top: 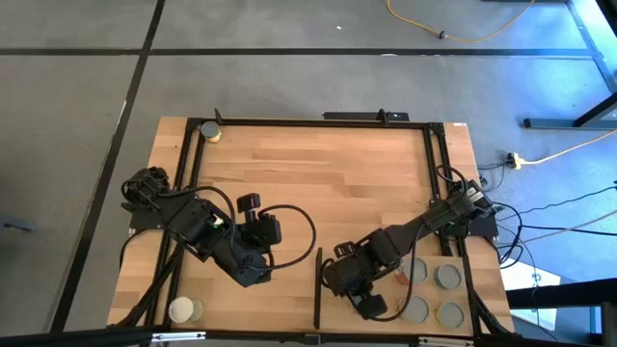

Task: Pick and place cans onto a shelf
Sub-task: Put the canned diced tomato on the shelf

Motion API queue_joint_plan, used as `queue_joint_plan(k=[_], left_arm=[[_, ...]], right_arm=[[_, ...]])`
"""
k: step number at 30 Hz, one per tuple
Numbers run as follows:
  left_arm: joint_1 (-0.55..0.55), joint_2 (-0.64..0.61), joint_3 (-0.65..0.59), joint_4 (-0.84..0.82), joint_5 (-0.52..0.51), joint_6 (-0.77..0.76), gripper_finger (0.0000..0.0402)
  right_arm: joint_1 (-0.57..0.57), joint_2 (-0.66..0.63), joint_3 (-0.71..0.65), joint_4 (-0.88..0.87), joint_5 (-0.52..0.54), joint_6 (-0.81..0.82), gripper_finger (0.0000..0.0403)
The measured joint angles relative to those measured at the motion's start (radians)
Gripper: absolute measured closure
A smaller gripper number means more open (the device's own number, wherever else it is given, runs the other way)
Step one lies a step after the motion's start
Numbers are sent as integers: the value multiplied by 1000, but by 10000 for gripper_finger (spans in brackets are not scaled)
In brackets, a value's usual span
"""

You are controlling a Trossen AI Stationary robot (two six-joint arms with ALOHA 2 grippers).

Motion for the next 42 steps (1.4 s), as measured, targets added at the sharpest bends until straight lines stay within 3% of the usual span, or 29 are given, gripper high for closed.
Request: queue_joint_plan(k=[6, 15, 26, 42], left_arm=[[-2, 0, 0, 0, 0, -16, 402], [-7, 0, 0, 0, 0, -37, 402], [-7, 0, 0, 0, 6, -44, 401], [-6, 0, 0, 0, 7, -89, 402]], right_arm=[[16, 0, 0, -60, -15, -13, 395], [23, -2, 88, 16, 72, -103, 399], [25, -3, 50, 89, -17, -156, 401], [41, -3, 50, -9, -43, -132, 402]])
